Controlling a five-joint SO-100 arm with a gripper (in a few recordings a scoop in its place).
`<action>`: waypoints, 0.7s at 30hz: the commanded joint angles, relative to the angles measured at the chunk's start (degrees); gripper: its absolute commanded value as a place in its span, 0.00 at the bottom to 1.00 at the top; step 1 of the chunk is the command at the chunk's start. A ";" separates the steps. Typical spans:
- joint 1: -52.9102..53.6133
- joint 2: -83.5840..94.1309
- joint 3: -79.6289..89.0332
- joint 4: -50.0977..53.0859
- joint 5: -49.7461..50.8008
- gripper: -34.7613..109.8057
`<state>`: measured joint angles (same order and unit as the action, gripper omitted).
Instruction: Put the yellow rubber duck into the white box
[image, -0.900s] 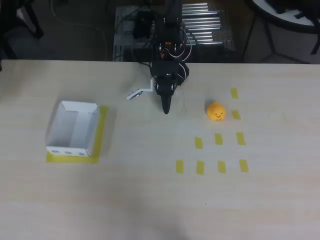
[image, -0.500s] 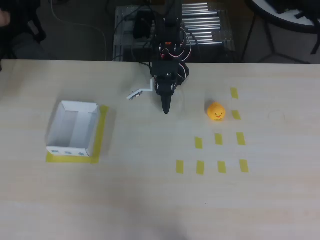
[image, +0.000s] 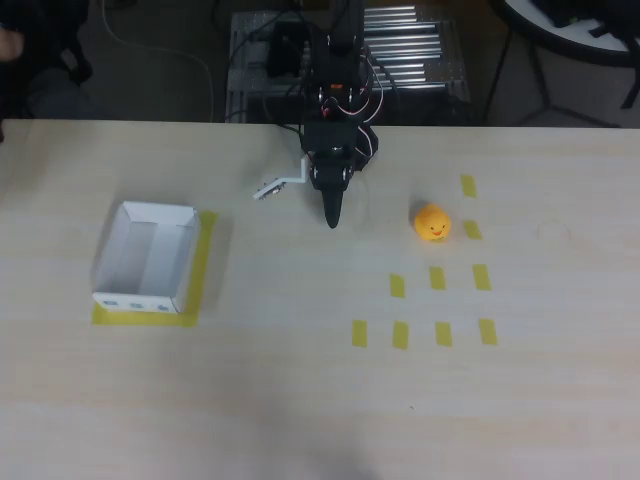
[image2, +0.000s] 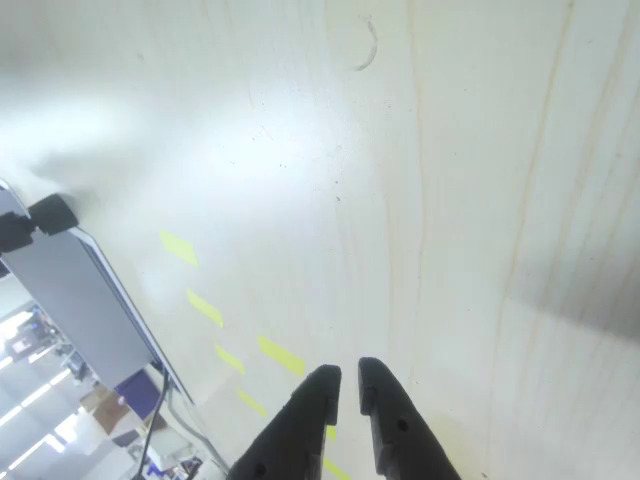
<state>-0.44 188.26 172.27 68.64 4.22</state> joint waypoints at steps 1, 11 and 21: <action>-1.23 2.90 0.44 1.05 1.05 0.24; -3.16 -0.18 -0.62 -3.87 -1.85 0.24; 1.23 -18.28 -18.37 -10.63 -6.59 0.24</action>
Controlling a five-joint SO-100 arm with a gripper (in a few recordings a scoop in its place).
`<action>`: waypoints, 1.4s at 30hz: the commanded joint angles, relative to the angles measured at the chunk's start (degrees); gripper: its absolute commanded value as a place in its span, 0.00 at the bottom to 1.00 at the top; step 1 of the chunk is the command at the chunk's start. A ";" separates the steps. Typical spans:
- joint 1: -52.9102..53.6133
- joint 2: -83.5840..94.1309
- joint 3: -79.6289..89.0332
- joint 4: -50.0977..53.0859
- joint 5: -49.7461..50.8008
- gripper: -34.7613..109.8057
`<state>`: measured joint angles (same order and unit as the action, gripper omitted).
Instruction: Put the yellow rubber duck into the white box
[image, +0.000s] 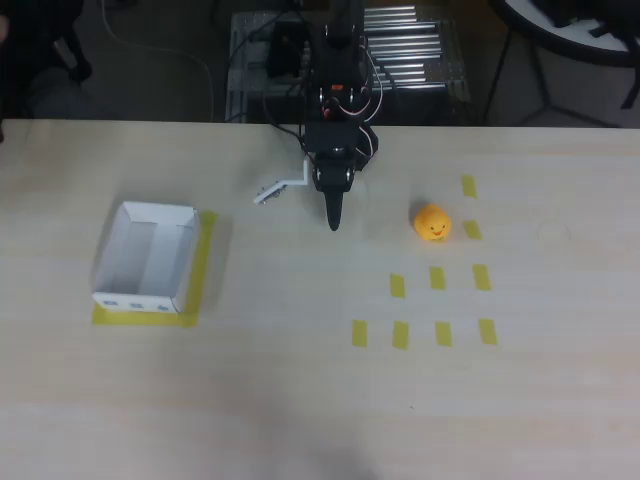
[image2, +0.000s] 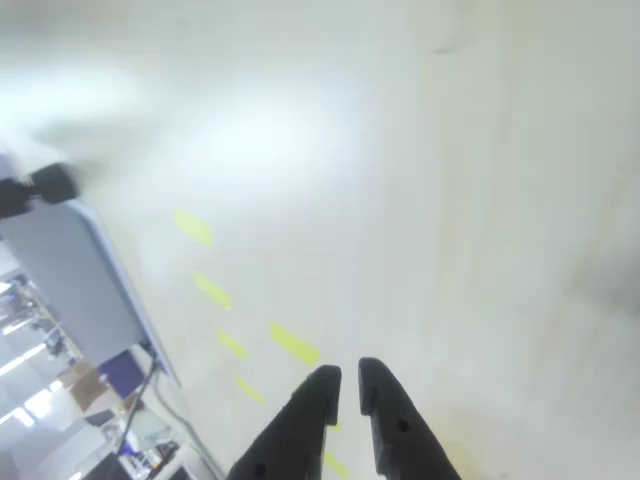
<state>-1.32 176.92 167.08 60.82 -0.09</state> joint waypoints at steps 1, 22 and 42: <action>2.72 -8.44 -15.21 -3.08 -2.46 0.24; -8.61 -39.73 -51.15 4.83 -22.94 0.26; -33.13 -45.44 -57.13 34.19 -43.68 0.67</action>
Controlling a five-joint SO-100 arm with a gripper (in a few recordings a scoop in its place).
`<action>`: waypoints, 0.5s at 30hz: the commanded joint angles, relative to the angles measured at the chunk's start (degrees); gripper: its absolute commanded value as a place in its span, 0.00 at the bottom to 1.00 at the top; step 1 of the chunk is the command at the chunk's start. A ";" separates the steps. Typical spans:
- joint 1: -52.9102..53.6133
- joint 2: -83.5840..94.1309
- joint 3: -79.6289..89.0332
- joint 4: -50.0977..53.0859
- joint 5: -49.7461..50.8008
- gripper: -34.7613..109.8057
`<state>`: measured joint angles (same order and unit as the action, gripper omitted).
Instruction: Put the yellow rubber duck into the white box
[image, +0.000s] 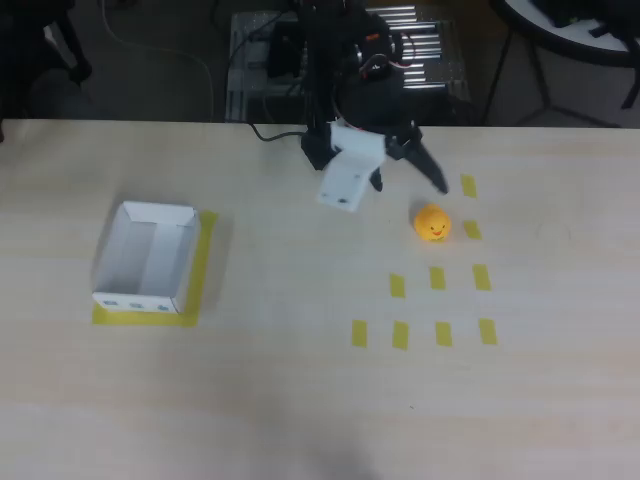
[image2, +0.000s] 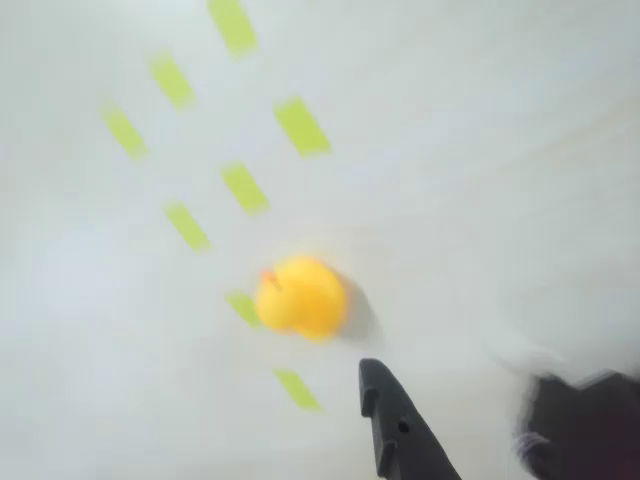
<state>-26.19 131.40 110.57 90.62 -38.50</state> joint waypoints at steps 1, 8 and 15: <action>-9.67 -0.53 0.79 4.57 -5.89 0.68; -12.22 -11.87 1.58 3.69 -10.46 0.68; -12.66 -24.08 -4.75 1.32 -12.04 0.67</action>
<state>-37.18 111.97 112.06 93.43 -48.96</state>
